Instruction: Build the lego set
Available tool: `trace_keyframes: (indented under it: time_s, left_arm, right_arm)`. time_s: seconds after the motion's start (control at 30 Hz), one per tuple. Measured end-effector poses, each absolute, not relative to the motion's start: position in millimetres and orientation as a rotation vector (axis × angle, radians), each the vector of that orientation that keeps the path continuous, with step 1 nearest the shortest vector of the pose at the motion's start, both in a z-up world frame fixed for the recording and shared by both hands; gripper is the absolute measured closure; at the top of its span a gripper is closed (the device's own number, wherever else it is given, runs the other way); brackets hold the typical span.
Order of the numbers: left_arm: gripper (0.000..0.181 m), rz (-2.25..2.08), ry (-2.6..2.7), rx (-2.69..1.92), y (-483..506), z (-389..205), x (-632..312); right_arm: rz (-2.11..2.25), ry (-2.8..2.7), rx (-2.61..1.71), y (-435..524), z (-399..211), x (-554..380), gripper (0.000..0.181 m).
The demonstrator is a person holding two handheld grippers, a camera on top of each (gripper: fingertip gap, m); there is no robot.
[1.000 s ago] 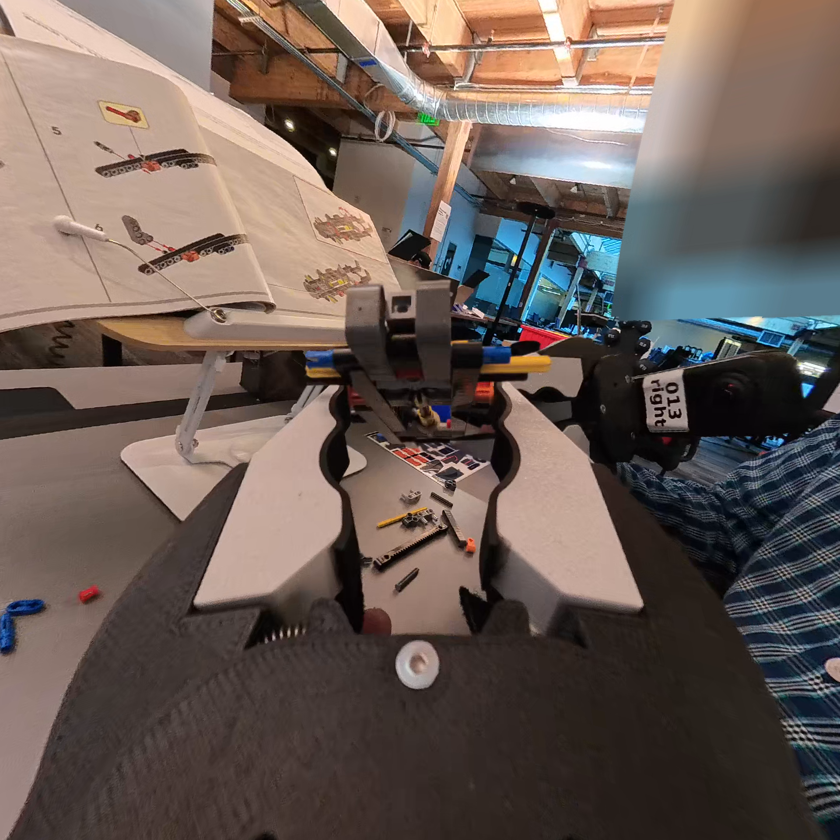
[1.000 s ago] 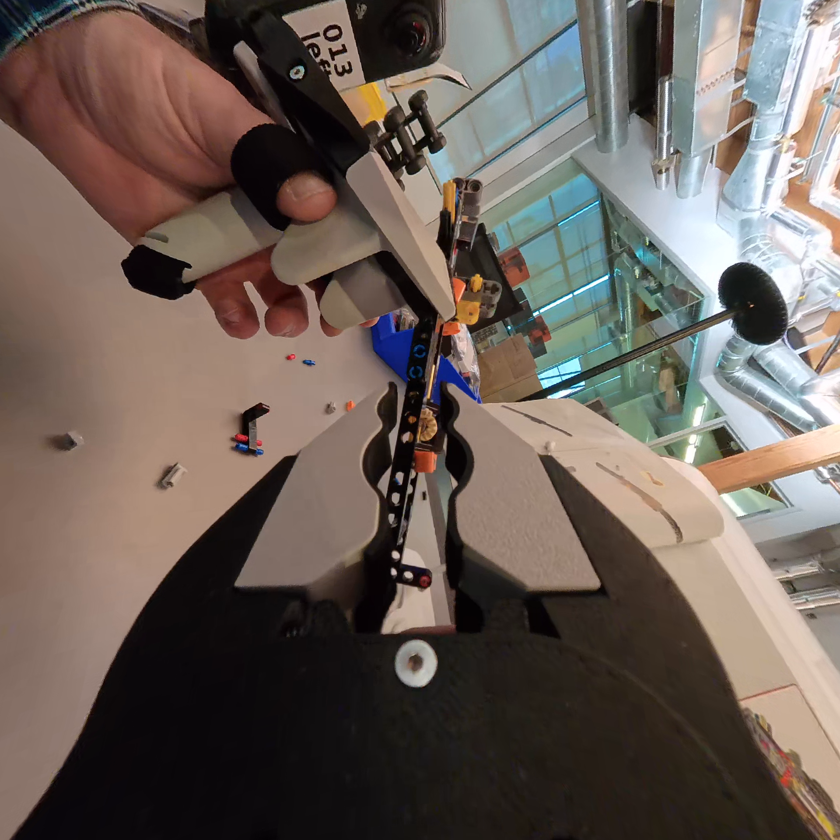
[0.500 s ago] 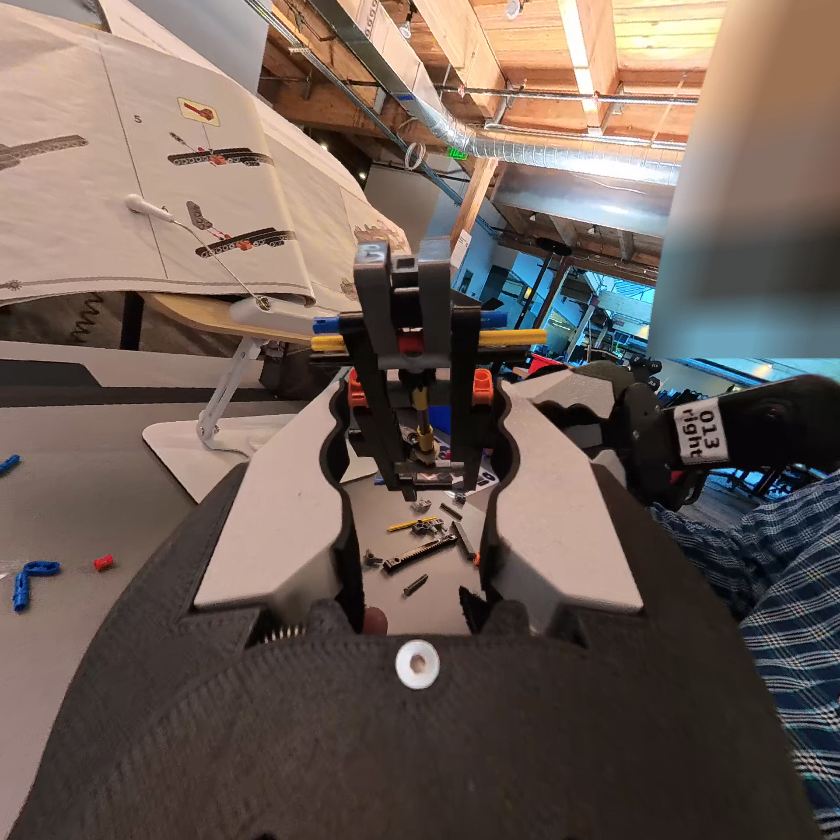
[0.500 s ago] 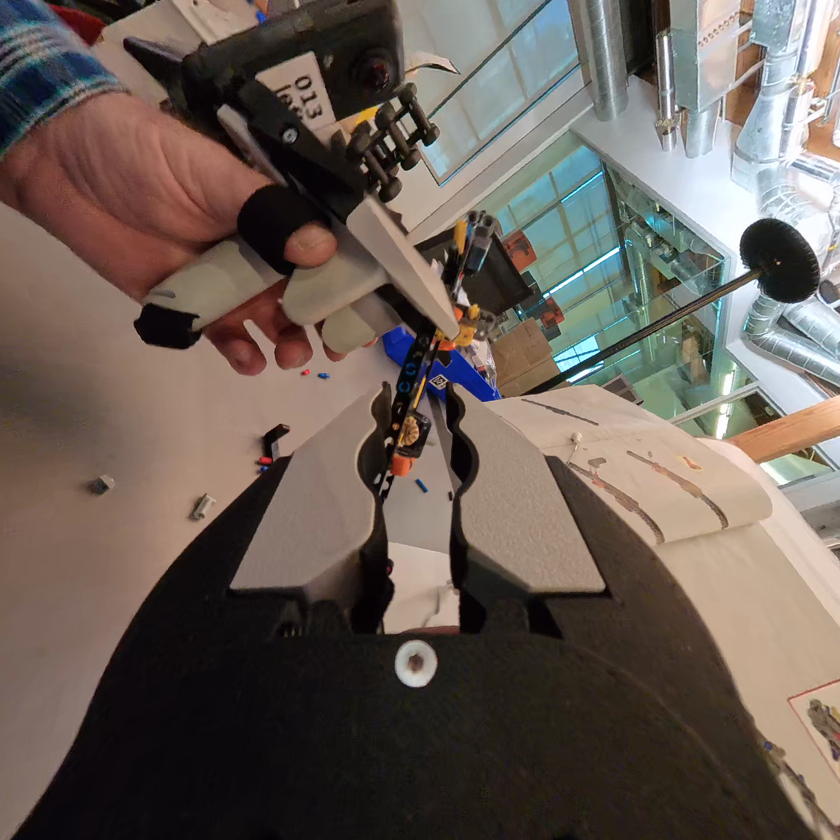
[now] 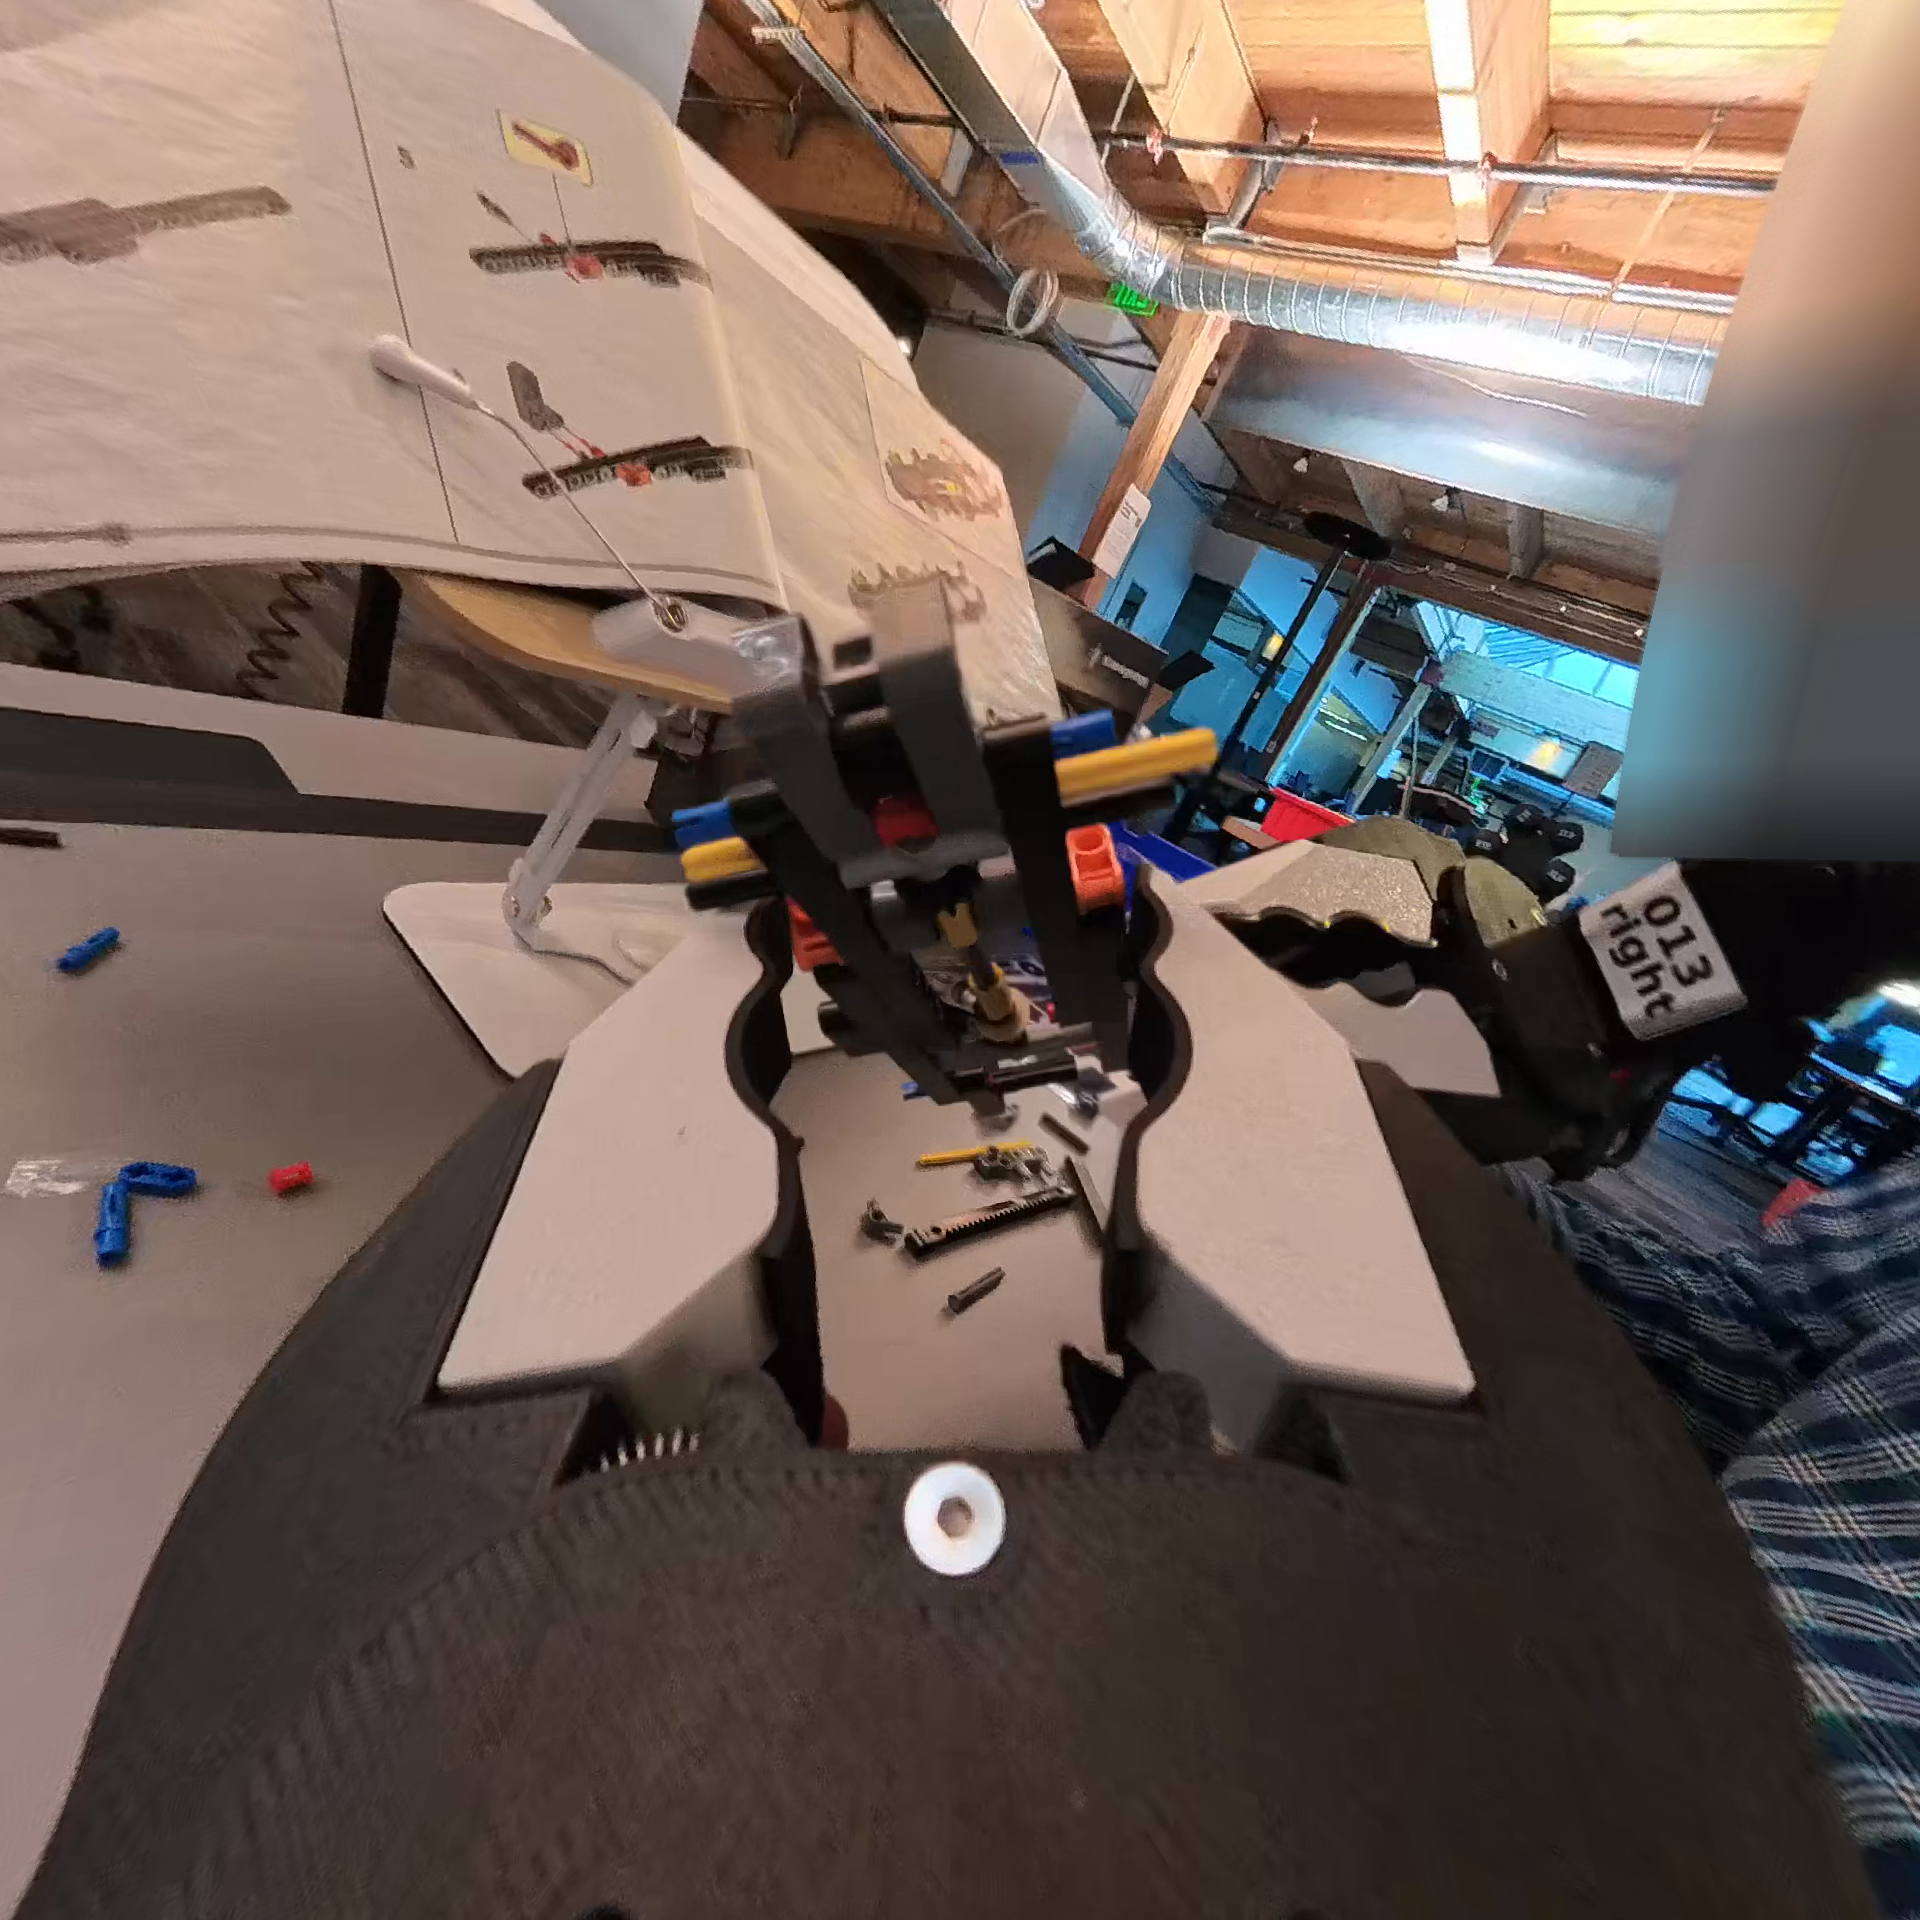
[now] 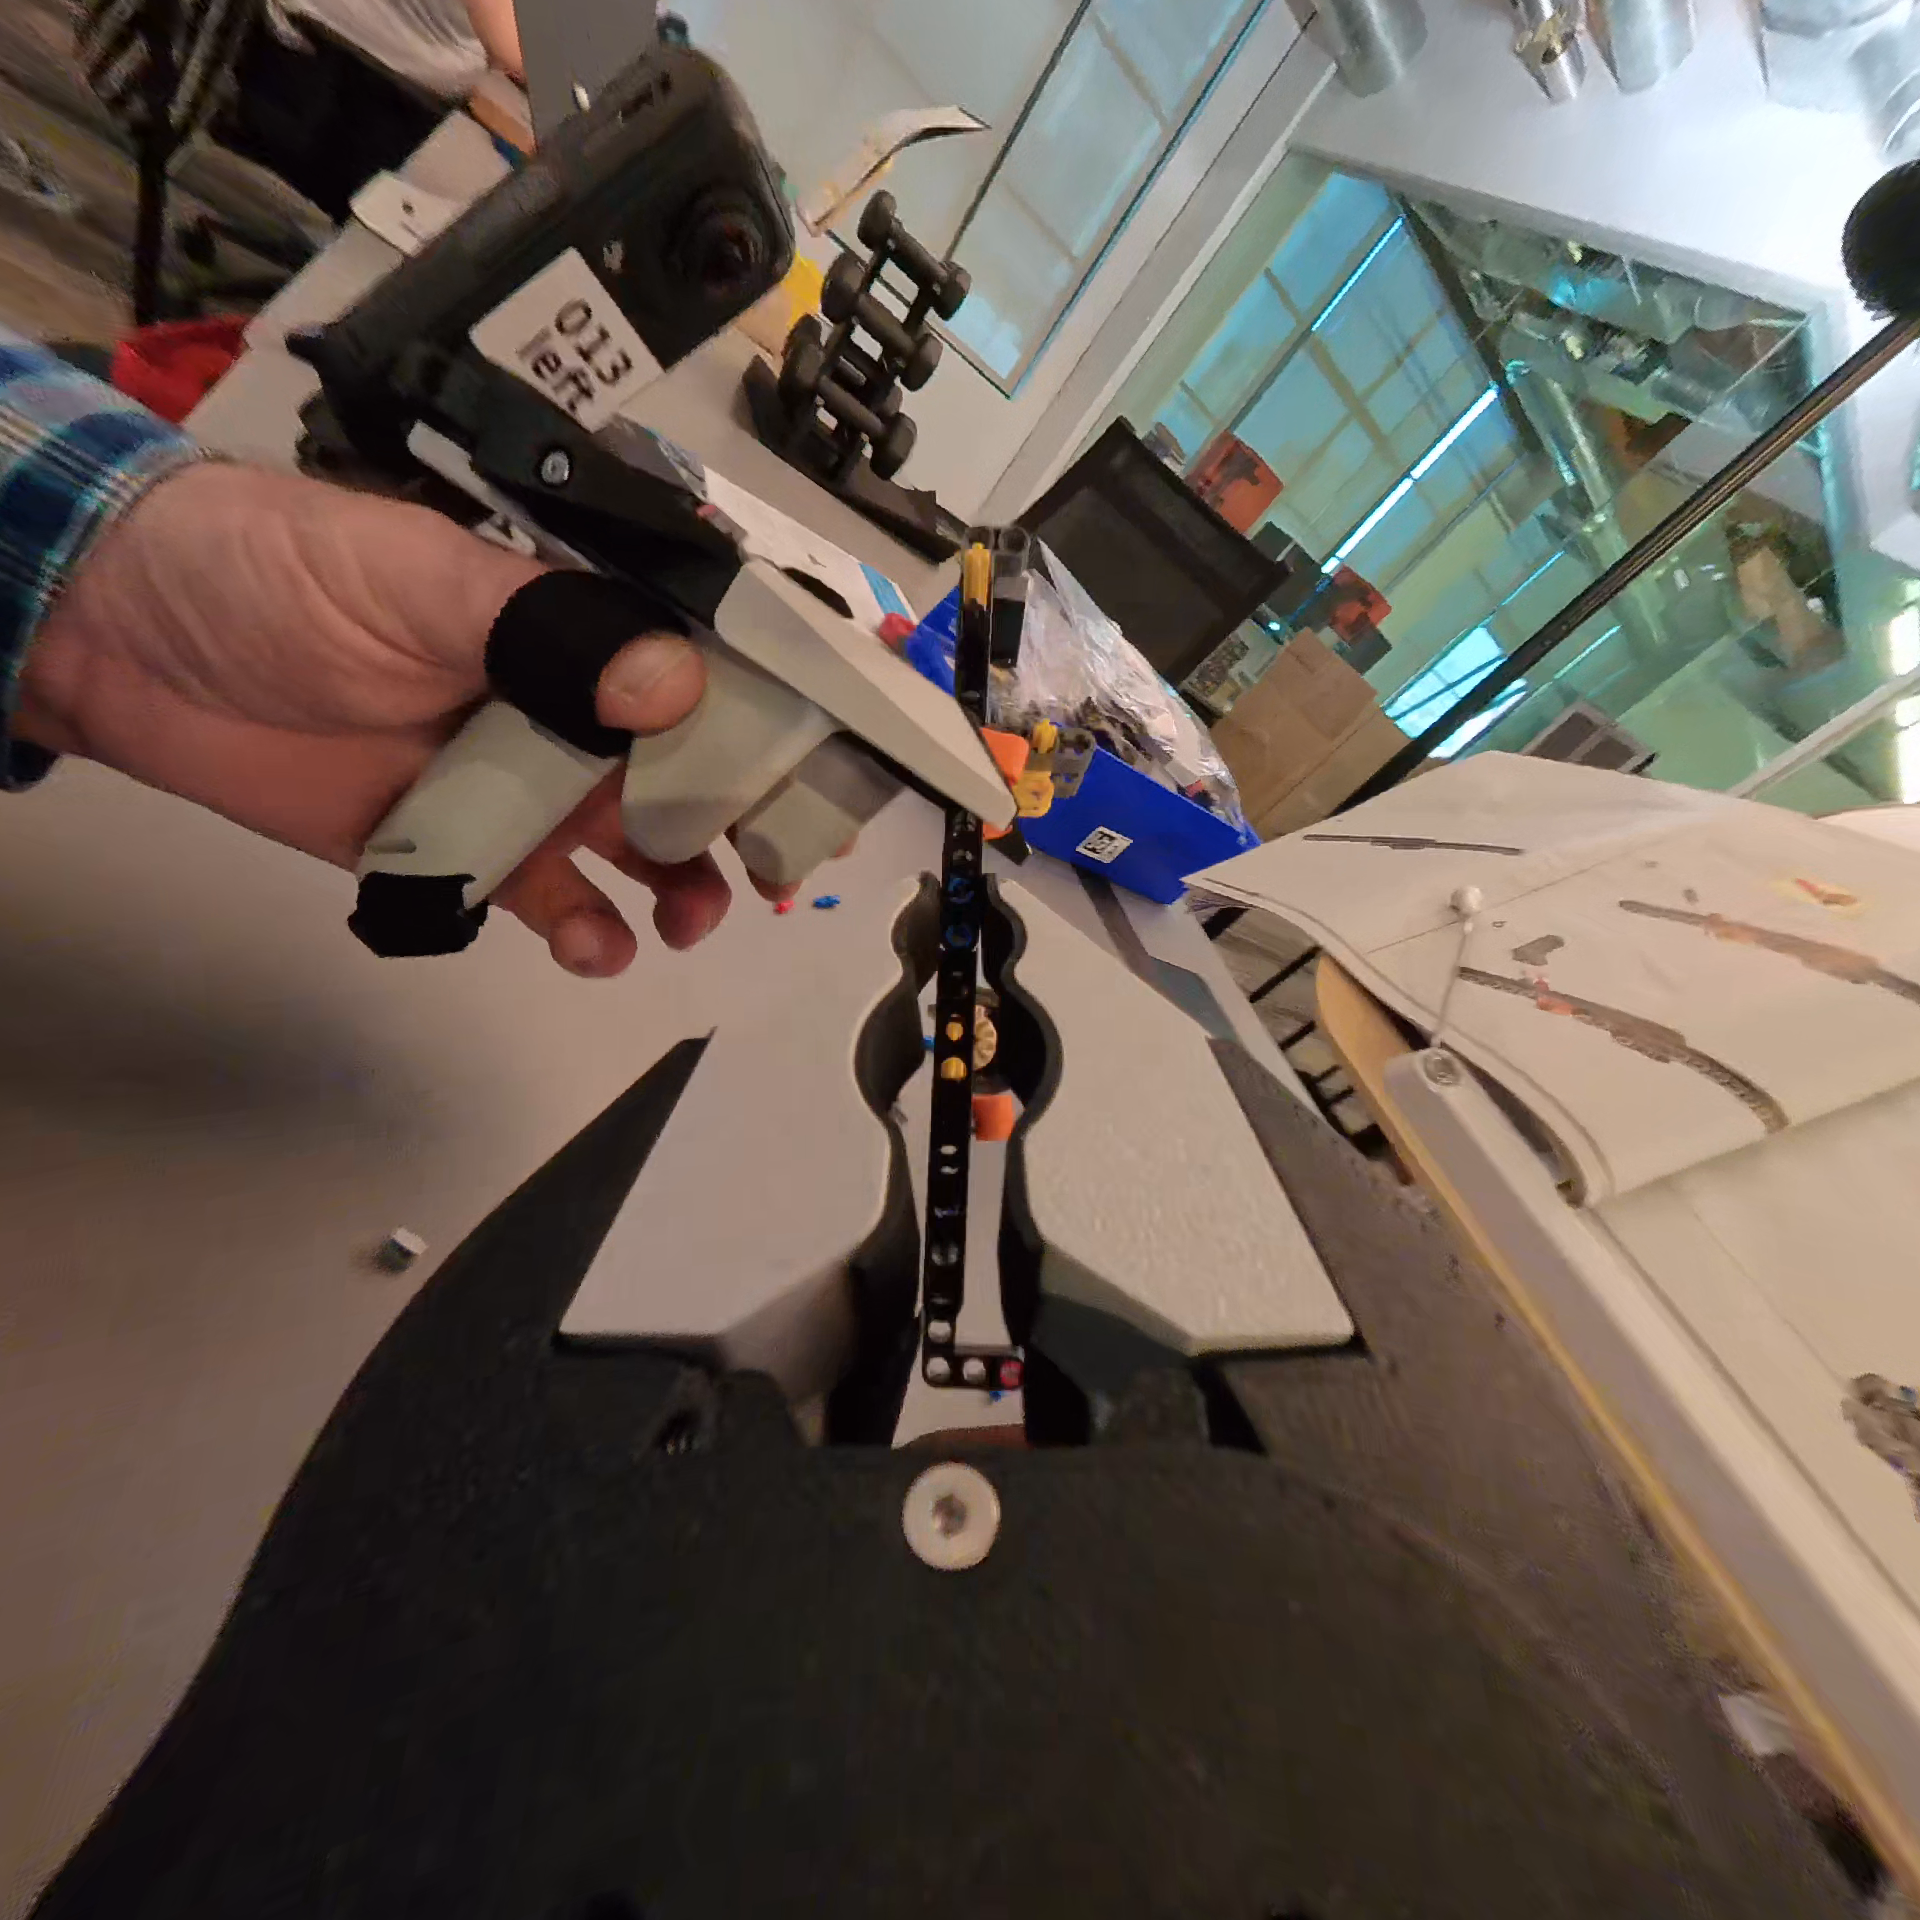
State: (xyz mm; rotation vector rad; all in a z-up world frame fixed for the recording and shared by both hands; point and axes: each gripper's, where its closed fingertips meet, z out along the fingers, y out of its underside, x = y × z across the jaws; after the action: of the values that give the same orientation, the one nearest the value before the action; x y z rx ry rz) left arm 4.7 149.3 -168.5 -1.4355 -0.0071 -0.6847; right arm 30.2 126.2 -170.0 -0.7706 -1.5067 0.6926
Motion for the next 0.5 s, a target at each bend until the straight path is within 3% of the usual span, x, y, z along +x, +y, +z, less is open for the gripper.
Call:
trace_keyframes:
  time_s: [0.5]
  left_arm:
    - [0.117,-0.615,-0.023,-1.482,156.3,-175.5,2.1]
  right_arm:
    - [0.798,-1.514,-0.828,130.2,-179.0,25.3,0.177]
